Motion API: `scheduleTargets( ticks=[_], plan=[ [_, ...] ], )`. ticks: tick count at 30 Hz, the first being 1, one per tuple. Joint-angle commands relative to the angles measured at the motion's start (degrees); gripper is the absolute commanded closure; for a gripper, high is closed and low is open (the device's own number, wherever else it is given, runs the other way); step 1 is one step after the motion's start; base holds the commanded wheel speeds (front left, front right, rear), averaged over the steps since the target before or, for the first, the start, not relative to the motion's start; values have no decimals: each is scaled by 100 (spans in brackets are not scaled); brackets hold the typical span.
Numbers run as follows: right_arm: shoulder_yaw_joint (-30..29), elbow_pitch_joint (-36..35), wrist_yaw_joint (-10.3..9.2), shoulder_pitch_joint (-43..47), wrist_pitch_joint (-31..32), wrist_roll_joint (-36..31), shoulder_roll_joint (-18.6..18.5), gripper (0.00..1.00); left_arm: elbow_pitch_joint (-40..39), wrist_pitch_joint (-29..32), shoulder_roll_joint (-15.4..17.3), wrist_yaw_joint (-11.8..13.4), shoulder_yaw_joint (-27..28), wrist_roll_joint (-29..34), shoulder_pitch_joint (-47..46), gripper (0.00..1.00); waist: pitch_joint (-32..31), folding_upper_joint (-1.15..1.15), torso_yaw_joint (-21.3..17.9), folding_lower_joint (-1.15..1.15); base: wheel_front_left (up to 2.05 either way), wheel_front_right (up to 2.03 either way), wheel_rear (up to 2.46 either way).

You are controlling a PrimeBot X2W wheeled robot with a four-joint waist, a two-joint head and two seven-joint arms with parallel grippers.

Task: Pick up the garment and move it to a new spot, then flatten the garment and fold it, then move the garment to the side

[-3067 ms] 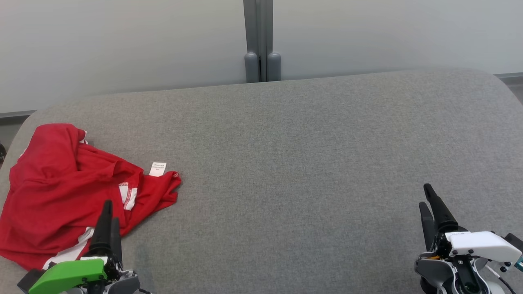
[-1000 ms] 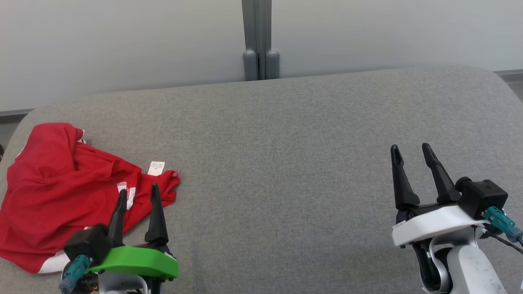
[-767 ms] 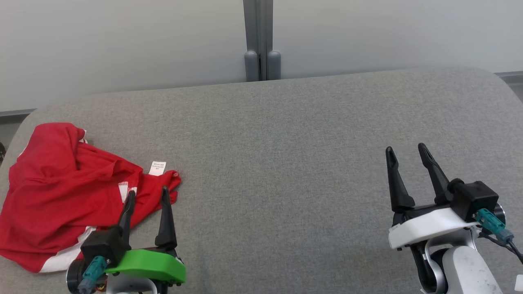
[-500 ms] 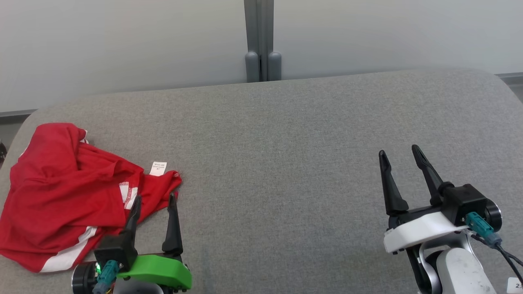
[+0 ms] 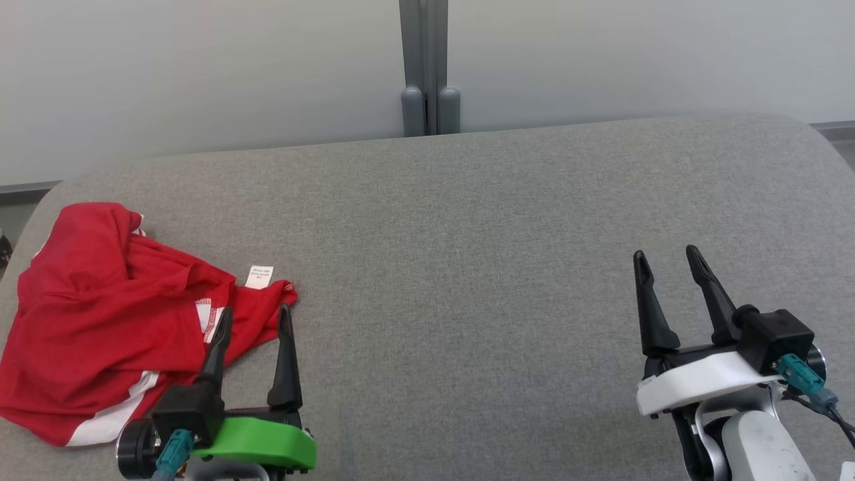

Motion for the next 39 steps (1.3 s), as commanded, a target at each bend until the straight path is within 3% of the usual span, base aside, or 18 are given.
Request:
scheduleTargets(
  ticks=[1, 6, 11, 28, 39],
  plan=[
    [-28, -1, 2, 42, -63, 144, -17, 0, -24, -47, -32, -127, 65, -35, 121, 0, -7, 0, -2, 0, 0, 0, 0],
    [-48, 60, 2, 74, -118, 693, -20, 0, 45, -102, -125, -475, 376, -212, 186, 0, -7, 0, -13, 0, 0, 0, 0],
    [47, 152, 2, 76, -171, 728, -23, 0, 186, -151, -143, -586, 456, -160, 196, 0, -3, 0, -46, 0, 0, 0, 0],
    [153, 224, 2, 88, -266, 539, -27, 0, 432, -246, -136, -436, 292, 135, 123, 0, -21, 0, -49, 0, 0, 0, 0],
    [384, 303, 2, 201, -266, 698, -25, 0, 462, -245, -135, -345, 432, 117, 216, 0, -124, 0, 665, 0, 0, 0, 0]
  ],
)
